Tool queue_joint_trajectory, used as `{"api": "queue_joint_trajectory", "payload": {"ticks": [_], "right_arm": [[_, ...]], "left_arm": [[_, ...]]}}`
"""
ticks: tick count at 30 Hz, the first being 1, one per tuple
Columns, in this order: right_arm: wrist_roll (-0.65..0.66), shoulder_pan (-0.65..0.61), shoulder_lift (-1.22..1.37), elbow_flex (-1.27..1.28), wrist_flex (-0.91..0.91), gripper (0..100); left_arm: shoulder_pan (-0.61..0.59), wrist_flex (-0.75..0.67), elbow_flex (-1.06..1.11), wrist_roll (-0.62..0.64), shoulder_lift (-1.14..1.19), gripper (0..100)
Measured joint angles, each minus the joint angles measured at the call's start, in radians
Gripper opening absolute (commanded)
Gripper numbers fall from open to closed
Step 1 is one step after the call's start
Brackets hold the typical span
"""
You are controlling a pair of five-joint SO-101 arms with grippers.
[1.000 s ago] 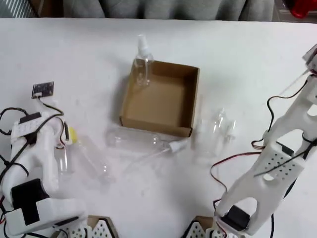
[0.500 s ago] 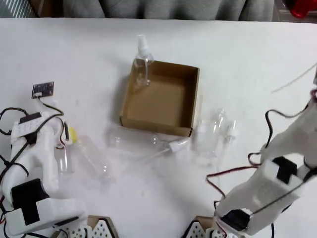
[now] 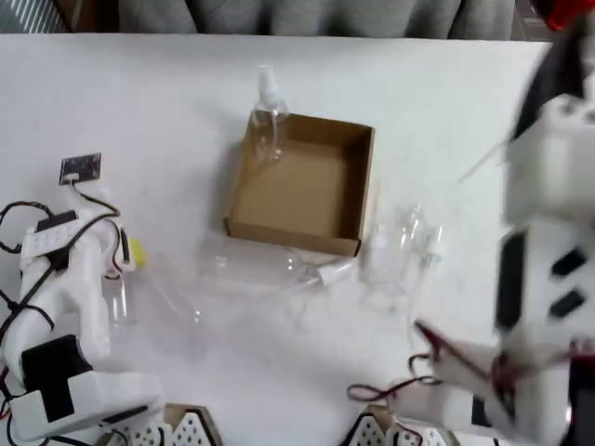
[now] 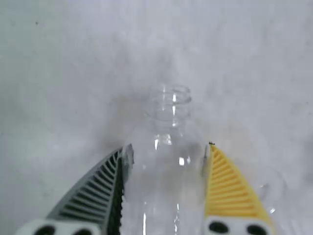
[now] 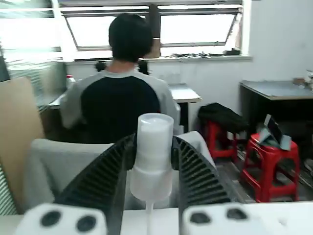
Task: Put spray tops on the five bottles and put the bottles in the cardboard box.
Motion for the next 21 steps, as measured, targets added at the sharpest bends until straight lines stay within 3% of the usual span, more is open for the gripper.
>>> {"api": "queue_joint_trajectory", "payload": {"ticks": [5,12,21], "right_arm": [[0.026,-0.153,-0.023,0.0,0.0,1.6],[-0.012,-0.149,-0.048,0.026,0.0,1.6],[-0.012,-0.14,-0.233,0.384,-0.008,1.6]], "left_arm": [[0.0,0.0,0.0,0.0,0.0,2],[0.0,0.0,0.0,0.0,0.0,2],[0.0,0.0,0.0,0.0,0.0,2]]}}
